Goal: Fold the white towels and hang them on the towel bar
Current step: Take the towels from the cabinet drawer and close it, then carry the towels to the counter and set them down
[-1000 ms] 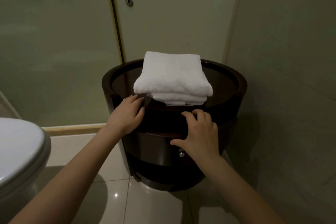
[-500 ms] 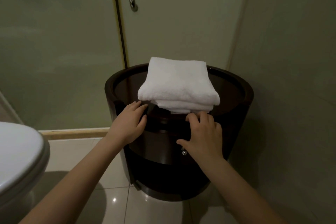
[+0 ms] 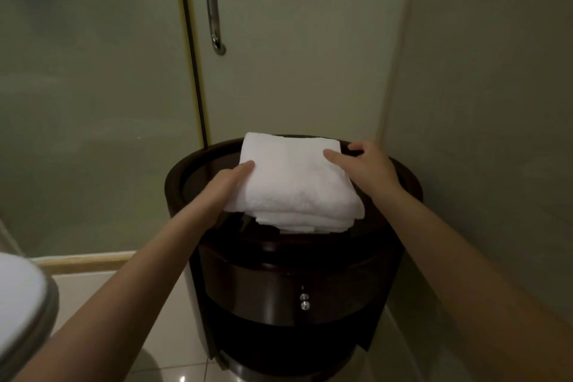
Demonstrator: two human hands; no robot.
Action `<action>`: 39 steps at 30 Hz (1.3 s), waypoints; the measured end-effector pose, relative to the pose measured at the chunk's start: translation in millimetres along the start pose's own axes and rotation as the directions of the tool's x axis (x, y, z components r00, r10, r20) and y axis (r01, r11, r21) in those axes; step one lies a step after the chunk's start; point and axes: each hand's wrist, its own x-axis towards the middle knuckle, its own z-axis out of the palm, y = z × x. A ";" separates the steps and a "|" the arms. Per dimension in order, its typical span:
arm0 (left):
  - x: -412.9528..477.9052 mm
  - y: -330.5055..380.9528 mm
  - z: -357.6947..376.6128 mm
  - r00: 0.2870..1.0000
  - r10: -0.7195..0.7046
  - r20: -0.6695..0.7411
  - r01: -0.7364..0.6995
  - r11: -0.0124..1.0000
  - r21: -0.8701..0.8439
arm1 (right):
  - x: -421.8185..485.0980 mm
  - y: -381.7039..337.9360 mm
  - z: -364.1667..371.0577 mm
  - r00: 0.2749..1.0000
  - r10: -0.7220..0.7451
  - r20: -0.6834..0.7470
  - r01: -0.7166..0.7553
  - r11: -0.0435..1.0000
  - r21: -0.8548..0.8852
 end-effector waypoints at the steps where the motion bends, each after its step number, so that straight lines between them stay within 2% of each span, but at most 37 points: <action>1: -0.7 1.5 3.2 0.999 -0.013 0.044 0.014 0.999 -0.029 | 4.2 8.8 4.0 0.999 0.040 0.018 -0.039 0.999 -0.006; 4: -1.7 0.7 7.0 0.985 -0.037 0.170 0.056 0.993 -0.104 | 8.8 24.7 13.6 0.963 0.223 0.152 -0.224 0.975 -0.011; 6: -1.6 -1.3 7.3 0.974 -0.041 0.221 0.073 0.988 -0.136 | 8.3 31.9 20.2 0.918 0.290 0.271 -0.330 0.937 0.114; 8: -1.9 -3.5 6.2 0.959 -0.044 0.282 0.100 0.977 -0.187 | 5.6 33.4 24.1 0.904 0.286 0.319 -0.370 0.897 0.244; 12: 0.8 -7.6 4.5 0.933 -0.037 0.358 0.138 0.956 -0.260 | 4.0 31.3 26.2 0.879 0.256 0.402 -0.410 0.835 0.367; 17: 3.0 -10.6 6.9 0.939 -0.027 0.344 0.149 0.931 -0.332 | 0.1 25.5 24.6 0.823 0.192 0.535 -0.479 0.742 0.469; 25: -7.6 -11.0 10.7 0.928 0.031 0.372 0.145 0.888 -0.436 | -3.1 34.9 22.1 0.797 0.138 0.589 -0.513 0.669 0.538; 30: -20.3 -4.0 9.4 0.922 0.052 0.383 0.143 0.875 -0.462 | -6.5 30.3 12.0 0.814 0.059 0.577 -0.461 0.669 0.582; 39: -51.2 36.6 0.3 0.950 0.066 0.306 0.087 0.883 -0.460 | -13.7 -0.6 -18.5 0.826 -0.041 0.563 -0.404 0.652 0.641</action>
